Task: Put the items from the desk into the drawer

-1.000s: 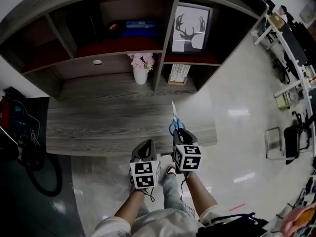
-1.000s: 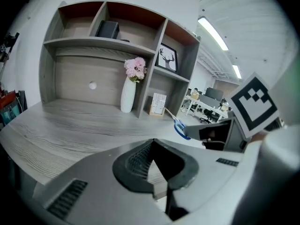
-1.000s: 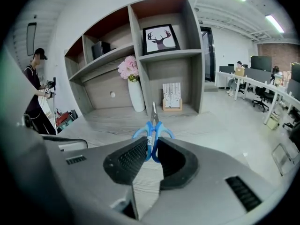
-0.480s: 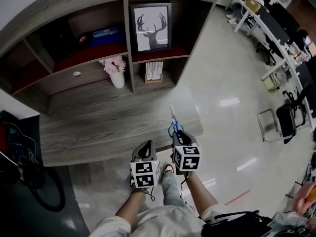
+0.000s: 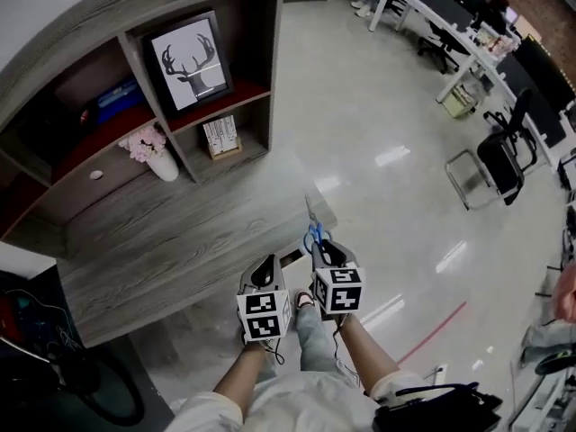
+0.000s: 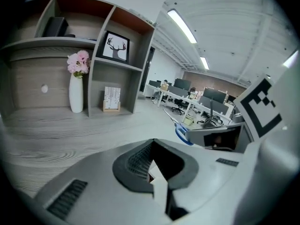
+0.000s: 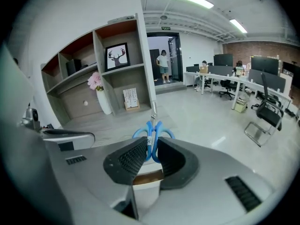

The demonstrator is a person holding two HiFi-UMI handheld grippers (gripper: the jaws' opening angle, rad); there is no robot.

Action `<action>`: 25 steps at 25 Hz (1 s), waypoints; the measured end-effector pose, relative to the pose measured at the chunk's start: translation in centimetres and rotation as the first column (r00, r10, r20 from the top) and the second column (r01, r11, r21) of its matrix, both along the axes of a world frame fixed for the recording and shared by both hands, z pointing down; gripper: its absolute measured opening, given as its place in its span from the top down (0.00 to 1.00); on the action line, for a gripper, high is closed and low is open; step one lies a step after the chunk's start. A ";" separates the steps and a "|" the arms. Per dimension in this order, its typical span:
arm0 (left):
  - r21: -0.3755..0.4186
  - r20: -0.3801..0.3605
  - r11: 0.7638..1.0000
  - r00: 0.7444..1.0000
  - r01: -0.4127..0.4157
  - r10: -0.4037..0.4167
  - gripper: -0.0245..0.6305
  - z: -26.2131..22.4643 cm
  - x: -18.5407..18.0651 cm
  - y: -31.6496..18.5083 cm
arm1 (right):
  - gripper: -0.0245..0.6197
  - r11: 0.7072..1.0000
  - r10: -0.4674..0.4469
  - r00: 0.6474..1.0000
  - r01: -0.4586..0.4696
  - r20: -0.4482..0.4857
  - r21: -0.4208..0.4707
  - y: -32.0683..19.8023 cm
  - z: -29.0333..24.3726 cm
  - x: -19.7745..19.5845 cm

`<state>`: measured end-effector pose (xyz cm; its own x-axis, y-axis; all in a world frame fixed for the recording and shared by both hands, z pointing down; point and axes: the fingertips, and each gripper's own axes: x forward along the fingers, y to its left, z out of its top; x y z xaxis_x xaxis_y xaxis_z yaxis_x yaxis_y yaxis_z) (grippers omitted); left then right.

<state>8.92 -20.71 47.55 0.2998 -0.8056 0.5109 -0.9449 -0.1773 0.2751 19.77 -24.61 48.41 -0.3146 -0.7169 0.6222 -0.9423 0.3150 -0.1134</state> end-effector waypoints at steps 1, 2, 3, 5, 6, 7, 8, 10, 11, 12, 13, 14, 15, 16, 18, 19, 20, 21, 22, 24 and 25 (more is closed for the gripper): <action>0.002 0.000 1.000 1.000 -0.018 0.018 0.96 -0.1 0.7 0.0 | 0.86 1.000 0.017 1.000 -0.017 0.000 -0.002 0.3 0.1 0.8; 0.002 0.001 0.999 0.999 -0.035 0.035 0.96 -0.1 1.4 0.0 | 0.86 0.999 0.034 0.999 -0.034 0.000 -0.005 0.7 0.1 1.5; 0.000 0.000 0.999 0.999 -0.053 0.053 0.96 0.0 2.1 0.1 | 0.86 0.999 0.051 0.999 -0.051 0.001 -0.008 1.1 0.2 2.2; -0.011 -0.002 0.996 0.996 -0.088 0.088 0.96 0.2 3.5 0.6 | 0.86 0.996 0.083 0.997 -0.082 0.004 -0.014 2.0 0.4 3.6; -0.018 -0.002 0.994 0.994 -0.106 0.106 0.96 0.4 4.2 0.9 | 0.86 0.995 0.096 0.995 -0.096 0.004 -0.017 2.5 0.6 4.2; -0.023 -0.001 0.992 0.992 -0.123 0.123 0.96 0.7 4.9 1.1 | 0.86 0.994 0.107 0.994 -0.107 0.002 -0.020 2.9 0.7 4.9; -0.027 0.000 0.990 0.990 -0.139 0.139 0.96 0.9 5.6 1.4 | 0.86 0.993 0.116 0.993 -0.116 0.000 -0.024 3.4 0.9 5.5; -0.036 0.005 0.985 0.986 -0.168 0.168 0.96 1.5 6.8 1.9 | 0.86 0.990 0.137 0.991 -0.137 0.000 -0.033 4.4 1.4 6.6; -0.042 0.008 0.982 0.983 -0.182 0.182 0.96 1.8 7.2 2.3 | 0.86 0.988 0.149 0.989 -0.149 0.001 -0.040 5.0 1.7 7.0; -0.049 0.011 0.980 0.981 -0.194 0.195 0.96 2.3 7.7 2.7 | 0.86 0.986 0.161 0.987 -0.161 0.003 -0.049 5.7 2.1 7.4; -0.056 0.012 0.977 0.979 -0.204 0.205 0.96 2.7 8.0 3.1 | 0.86 0.983 0.172 0.985 -0.171 0.005 -0.058 6.3 2.6 7.8; -0.064 0.012 0.975 0.977 -0.211 0.212 0.96 3.2 8.3 3.6 | 0.86 0.981 0.181 0.983 -0.180 0.007 -0.067 6.8 3.2 8.0; -0.073 0.011 0.974 0.976 -0.216 0.217 0.96 3.8 8.4 4.0 | 0.86 0.979 0.188 0.982 -0.187 0.009 -0.077 7.3 3.8 8.1; -0.082 0.010 0.972 0.975 -0.218 0.220 0.96 4.4 8.5 4.4 | 0.86 0.977 0.195 0.981 -0.193 0.012 -0.087 7.8 4.4 8.1; -0.106 0.008 0.969 0.974 -0.224 0.226 0.96 5.7 8.4 5.3 | 0.86 0.973 0.206 0.978 -0.203 0.016 -0.110 8.9 5.8 8.0; -0.118 0.007 0.967 0.973 -0.226 0.229 0.96 6.3 8.3 5.9 | 0.86 0.971 0.210 0.978 -0.206 0.015 -0.122 9.4 6.5 7.9; -0.127 0.006 0.965 0.973 -0.228 0.230 0.96 6.9 8.3 6.3 | 0.86 0.969 0.211 0.977 -0.207 0.014 -0.135 9.9 7.2 7.8; -0.134 0.005 0.965 0.973 -0.227 0.229 0.96 7.3 8.1 6.8 | 0.86 0.967 0.211 0.977 -0.207 0.012 -0.146 10.4 7.9 7.7; -0.139 0.006 0.965 0.974 -0.223 0.226 0.96 7.8 7.9 7.1 | 0.86 0.966 0.212 0.977 -0.208 0.011 -0.156 10.8 8.5 7.6; -0.143 0.011 0.966 0.976 -0.214 0.218 0.96 8.8 7.1 7.6 | 0.86 0.962 0.217 0.976 -0.212 0.011 -0.173 11.4 9.8 7.2; -0.146 0.014 0.967 0.977 -0.209 0.214 0.96 9.5 6.8 7.8 | 0.86 0.960 0.218 0.976 -0.213 0.011 -0.180 11.6 10.5 6.9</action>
